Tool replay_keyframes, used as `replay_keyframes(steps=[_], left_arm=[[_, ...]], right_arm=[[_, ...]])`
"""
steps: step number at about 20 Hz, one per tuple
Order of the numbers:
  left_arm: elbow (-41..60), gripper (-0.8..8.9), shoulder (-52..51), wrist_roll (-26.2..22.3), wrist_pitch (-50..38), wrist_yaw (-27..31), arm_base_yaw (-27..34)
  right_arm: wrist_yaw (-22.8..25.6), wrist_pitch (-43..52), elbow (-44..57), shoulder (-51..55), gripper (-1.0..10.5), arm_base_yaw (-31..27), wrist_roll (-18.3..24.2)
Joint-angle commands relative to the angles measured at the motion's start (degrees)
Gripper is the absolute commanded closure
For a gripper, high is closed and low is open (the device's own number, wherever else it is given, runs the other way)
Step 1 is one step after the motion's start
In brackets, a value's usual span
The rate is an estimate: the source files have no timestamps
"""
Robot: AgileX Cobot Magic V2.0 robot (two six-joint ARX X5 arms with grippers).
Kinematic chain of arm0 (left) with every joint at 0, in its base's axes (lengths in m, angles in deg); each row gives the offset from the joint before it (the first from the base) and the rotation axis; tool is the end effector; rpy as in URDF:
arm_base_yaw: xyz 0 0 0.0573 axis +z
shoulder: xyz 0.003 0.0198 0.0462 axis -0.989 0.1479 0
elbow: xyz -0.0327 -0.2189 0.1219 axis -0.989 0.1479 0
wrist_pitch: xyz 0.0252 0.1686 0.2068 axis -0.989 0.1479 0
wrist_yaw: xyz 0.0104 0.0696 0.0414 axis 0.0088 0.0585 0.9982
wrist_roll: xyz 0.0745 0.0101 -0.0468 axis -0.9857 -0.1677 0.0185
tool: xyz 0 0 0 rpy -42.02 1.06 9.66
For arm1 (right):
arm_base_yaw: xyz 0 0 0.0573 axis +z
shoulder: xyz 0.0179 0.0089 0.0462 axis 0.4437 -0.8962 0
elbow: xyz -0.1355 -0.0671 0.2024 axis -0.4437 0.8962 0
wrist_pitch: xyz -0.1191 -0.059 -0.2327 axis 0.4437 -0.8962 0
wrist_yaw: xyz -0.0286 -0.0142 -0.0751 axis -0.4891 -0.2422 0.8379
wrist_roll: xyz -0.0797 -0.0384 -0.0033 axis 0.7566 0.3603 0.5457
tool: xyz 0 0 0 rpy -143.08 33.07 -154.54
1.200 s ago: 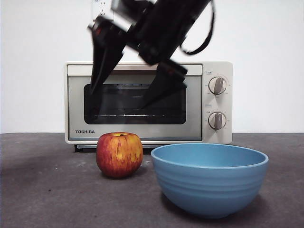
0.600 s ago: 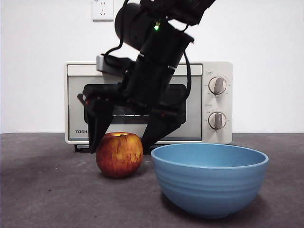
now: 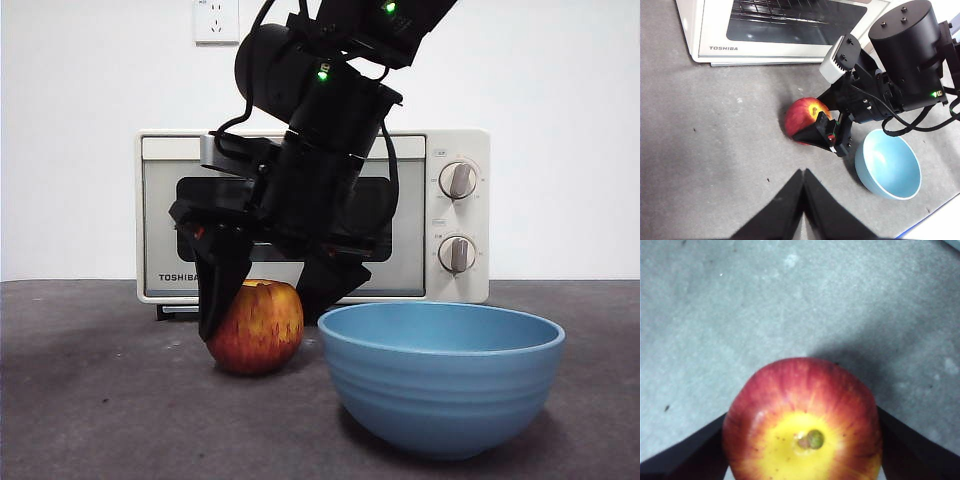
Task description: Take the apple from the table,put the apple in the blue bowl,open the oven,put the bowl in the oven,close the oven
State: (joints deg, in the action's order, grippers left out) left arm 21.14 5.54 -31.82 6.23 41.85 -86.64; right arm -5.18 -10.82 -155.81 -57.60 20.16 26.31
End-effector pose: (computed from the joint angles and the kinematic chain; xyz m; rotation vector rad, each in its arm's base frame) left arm 0.1603 -0.0526 0.2753 -0.2523 0.6644 -0.5535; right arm 0.2916 0.3185 0.1178 -0.2068 1.0769 0.7241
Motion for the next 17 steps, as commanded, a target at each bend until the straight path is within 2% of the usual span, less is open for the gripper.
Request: replay_keyframes(steps=[1,5,9,12,17], left_arm=[[-0.96,8.06,0.24,-0.13,-0.42,-0.11,-0.13],[-0.96,8.06,0.24,-0.31,-0.44,-0.11,-0.13],[-0.96,8.06,0.24,-0.55,-0.48,-0.11,-0.13],[-0.96,8.06,0.24,-0.55,-0.48,-0.11,-0.13],[-0.96,8.06,0.26,-0.52,-0.52,-0.11,-0.13]], right_arm=[[-0.02,-3.23,-3.37,-0.22,6.5,0.66,-0.68],[-0.04,-10.40,-8.41,4.83,6.5,0.59,0.17],[0.70,-17.51,-8.79,13.94,6.5,0.63,0.26],[4.66,-23.43,-8.33,19.96,6.5,0.63,1.25],[5.97,-23.91,3.30,29.51,6.5,0.66,1.22]])
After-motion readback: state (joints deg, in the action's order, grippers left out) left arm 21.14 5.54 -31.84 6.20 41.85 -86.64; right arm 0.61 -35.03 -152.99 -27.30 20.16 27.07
